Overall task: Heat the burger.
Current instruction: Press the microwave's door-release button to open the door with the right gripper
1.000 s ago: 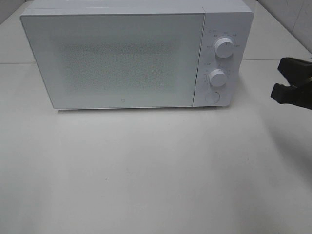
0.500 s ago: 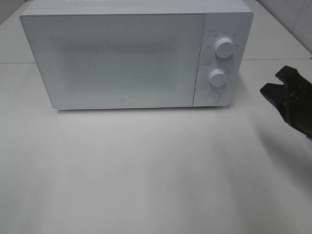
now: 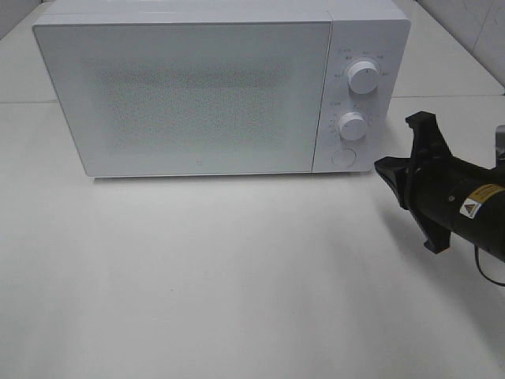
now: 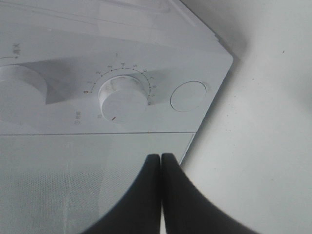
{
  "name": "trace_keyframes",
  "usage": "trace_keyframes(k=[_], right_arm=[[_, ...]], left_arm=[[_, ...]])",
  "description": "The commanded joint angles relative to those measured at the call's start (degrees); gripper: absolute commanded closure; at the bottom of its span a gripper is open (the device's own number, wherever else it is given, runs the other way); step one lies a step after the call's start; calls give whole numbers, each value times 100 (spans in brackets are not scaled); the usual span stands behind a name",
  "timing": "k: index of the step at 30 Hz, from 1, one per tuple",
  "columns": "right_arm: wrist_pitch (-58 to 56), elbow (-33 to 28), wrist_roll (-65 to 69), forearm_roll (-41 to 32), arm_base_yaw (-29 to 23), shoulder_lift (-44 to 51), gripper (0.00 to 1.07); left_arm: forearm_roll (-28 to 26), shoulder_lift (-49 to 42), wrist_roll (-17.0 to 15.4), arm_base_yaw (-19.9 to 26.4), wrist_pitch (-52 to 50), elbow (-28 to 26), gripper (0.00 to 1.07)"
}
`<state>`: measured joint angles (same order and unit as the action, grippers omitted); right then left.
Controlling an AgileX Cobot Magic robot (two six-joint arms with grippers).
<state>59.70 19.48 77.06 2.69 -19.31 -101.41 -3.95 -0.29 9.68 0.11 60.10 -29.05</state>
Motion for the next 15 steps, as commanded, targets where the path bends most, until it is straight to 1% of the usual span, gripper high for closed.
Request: trace_keyframes(k=[1,2,4,5,7,8,9,10,12,13,15], right_arm=[[-63,395,567,-40,-29,-378,107],[-63,395,567,-40,-29,-378,107],[-143,659,791,-40,-29,-584,107],[-143,659,791,-40,-29,-584,107],[-229,871,1031,-63,-132,-785,107],[-229,871,1031,-63,-132,-785,107],[-344,1031,1112,-63,-223,-888,107],[-344,1031,1112,-63,-223,-888,107],[-401,1220,1255,-304,-361,-1060,107],[-401,1220,1255,-304,-361,-1060,107],[-401,1352,1318,-521,-407,-1209,107]], left_arm=[[-11,-97,-29,6,-6,6,2],[-11,-97,-29,6,-6,6,2],[-11,-97,-29,6,-6,6,2],[-11,-97,-29,6,-6,6,2],[-11,-97,-29,6,-6,6,2],[-11,-97,-29,6,-6,6,2],[-11,-97,-29,6,-6,6,2],[-11,-97,-29,6,-6,6,2],[-11,-97,-29,6,-6,6,2],[-11,-97,-29,6,-6,6,2],[-11,-97,-29,6,-6,6,2]])
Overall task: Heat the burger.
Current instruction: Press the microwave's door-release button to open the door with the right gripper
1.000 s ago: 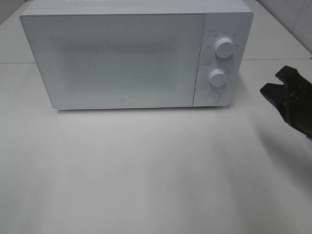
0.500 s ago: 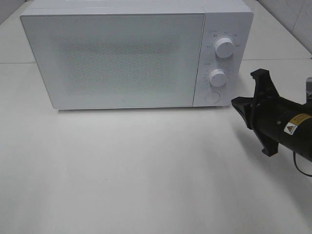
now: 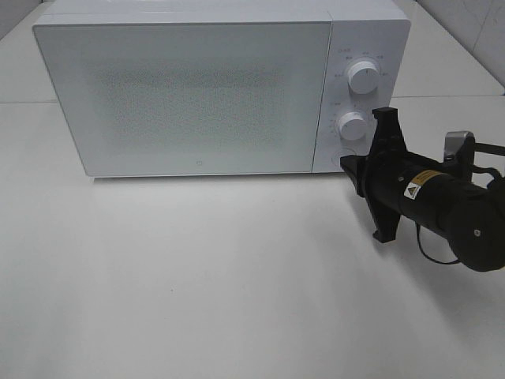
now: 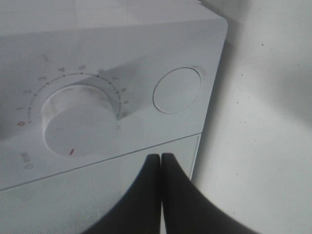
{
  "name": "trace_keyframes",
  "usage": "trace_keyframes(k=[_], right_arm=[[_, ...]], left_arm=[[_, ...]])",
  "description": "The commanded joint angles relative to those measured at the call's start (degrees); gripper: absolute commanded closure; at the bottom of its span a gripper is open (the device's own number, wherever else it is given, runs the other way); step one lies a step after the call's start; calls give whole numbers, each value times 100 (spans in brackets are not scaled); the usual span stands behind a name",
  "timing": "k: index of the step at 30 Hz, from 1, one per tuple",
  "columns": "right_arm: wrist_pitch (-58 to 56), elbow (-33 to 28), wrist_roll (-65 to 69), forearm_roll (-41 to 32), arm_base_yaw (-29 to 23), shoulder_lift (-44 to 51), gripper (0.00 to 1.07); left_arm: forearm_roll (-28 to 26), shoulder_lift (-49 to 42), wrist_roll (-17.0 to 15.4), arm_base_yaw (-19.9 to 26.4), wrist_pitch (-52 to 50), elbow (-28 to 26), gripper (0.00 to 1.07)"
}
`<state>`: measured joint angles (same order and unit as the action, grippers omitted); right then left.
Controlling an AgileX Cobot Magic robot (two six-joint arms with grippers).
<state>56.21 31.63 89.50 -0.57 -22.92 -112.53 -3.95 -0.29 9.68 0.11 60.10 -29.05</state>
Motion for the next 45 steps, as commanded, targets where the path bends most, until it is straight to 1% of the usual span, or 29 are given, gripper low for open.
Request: trace_keyframes(k=[1,6,13,17,31,45], right_arm=[[-52,138,74,-195,-46,-97,107],[-132,309,40,-441,-46,-338,107],[-201,476,69,-447,-46,-550,107],[-241,544,-172,-590,6,-567,107],[-384,1031,-149,-539,86,-779,107],[-201,1226,-332,-653,86,-877,107]], left_arm=[[-11,-97,-29,6,-6,6,2],[-11,-97,-29,6,-6,6,2],[-11,-97,-29,6,-6,6,2],[-11,-97,-29,6,-6,6,2],[-11,-97,-29,6,-6,6,2],[-11,-97,-29,6,-6,6,2]])
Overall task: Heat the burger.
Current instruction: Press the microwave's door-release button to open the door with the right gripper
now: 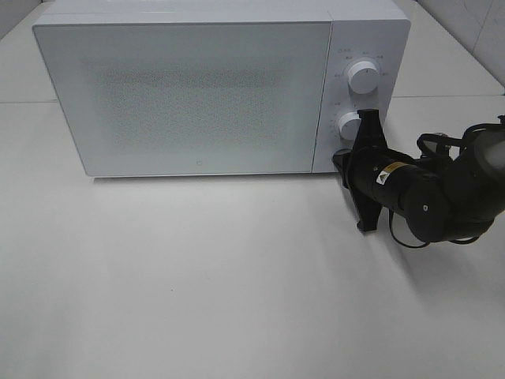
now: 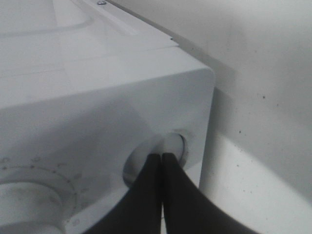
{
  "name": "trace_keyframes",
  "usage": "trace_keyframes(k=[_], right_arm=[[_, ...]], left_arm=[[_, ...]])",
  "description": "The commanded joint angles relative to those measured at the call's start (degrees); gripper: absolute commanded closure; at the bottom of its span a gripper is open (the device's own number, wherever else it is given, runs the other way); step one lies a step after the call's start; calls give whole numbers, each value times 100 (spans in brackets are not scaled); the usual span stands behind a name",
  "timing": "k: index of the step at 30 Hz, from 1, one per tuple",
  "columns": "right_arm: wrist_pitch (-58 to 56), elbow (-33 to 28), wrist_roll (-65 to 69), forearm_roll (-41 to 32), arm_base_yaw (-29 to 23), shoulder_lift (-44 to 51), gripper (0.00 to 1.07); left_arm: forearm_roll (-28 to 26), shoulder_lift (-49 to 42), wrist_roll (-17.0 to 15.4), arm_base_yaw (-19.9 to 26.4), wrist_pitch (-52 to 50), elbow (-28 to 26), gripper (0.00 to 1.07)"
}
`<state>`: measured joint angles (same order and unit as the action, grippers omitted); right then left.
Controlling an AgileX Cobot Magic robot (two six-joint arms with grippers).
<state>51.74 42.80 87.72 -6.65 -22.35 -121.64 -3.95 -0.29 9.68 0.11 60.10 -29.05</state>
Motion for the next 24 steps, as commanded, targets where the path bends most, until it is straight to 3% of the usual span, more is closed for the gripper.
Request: trace_keyframes(k=[1,18,24], right_arm=[[246,109,-172,-69,29,34,107],[435,246,-229,-178,160,34,107],[407,550,-212,-178,160,34,107]], left_arm=[[-11,-97,-29,6,-6,6,2],[-11,-97,-29,6,-6,6,2],[-11,-97,-29,6,-6,6,2]])
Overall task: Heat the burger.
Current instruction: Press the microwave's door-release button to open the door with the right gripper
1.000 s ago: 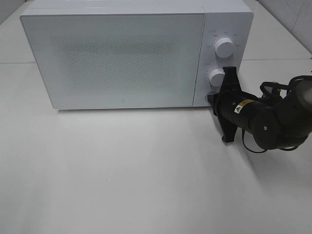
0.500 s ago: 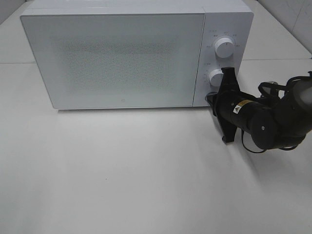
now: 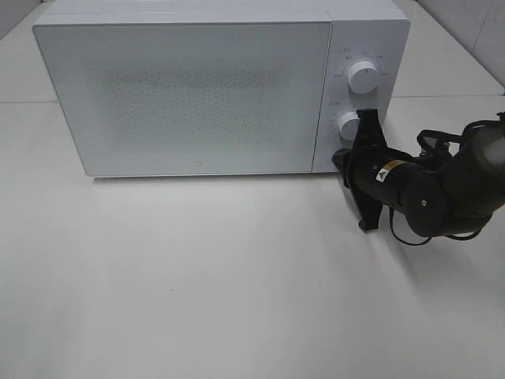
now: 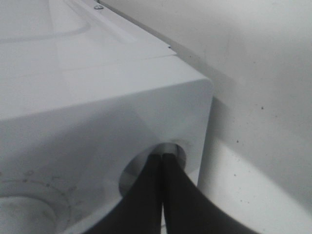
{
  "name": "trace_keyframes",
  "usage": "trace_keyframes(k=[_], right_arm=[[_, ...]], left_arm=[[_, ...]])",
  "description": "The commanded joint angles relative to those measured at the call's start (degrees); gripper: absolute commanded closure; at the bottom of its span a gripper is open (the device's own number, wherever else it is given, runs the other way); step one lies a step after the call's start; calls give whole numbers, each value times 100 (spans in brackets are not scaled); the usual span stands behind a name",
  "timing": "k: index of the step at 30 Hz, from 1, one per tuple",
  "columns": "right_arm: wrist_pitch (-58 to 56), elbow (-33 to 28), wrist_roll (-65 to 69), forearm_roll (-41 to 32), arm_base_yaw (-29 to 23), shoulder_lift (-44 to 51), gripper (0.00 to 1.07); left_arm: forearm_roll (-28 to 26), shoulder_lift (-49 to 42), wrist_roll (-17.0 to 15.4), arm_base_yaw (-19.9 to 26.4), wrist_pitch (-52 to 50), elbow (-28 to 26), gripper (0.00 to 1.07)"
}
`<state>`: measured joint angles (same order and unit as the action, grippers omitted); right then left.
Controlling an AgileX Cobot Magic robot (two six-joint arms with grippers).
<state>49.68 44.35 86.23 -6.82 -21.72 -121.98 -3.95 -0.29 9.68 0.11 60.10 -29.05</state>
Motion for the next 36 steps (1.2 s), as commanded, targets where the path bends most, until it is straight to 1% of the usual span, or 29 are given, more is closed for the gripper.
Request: trace_keyframes(k=[1,7,16,23,30,36], right_arm=[[602,556,-92,-160,115,69,107],[607,791,-92,-160,166,69,107],[607,796,6,-120,166,69,107],[567,458,132,-97,160,155,107],[516,395,309,34,149,155,107],[424,321,378,34,-6,178,107]], left_arm=[[-11,-97,-29,6,-6,6,2],[-11,-97,-29,6,-6,6,2],[-11,-97,-29,6,-6,6,2],[-11,-97,-29,6,-6,6,2],[-11,-97,-29,6,-6,6,2],[-11,-97,-29,6,-6,6,2]])
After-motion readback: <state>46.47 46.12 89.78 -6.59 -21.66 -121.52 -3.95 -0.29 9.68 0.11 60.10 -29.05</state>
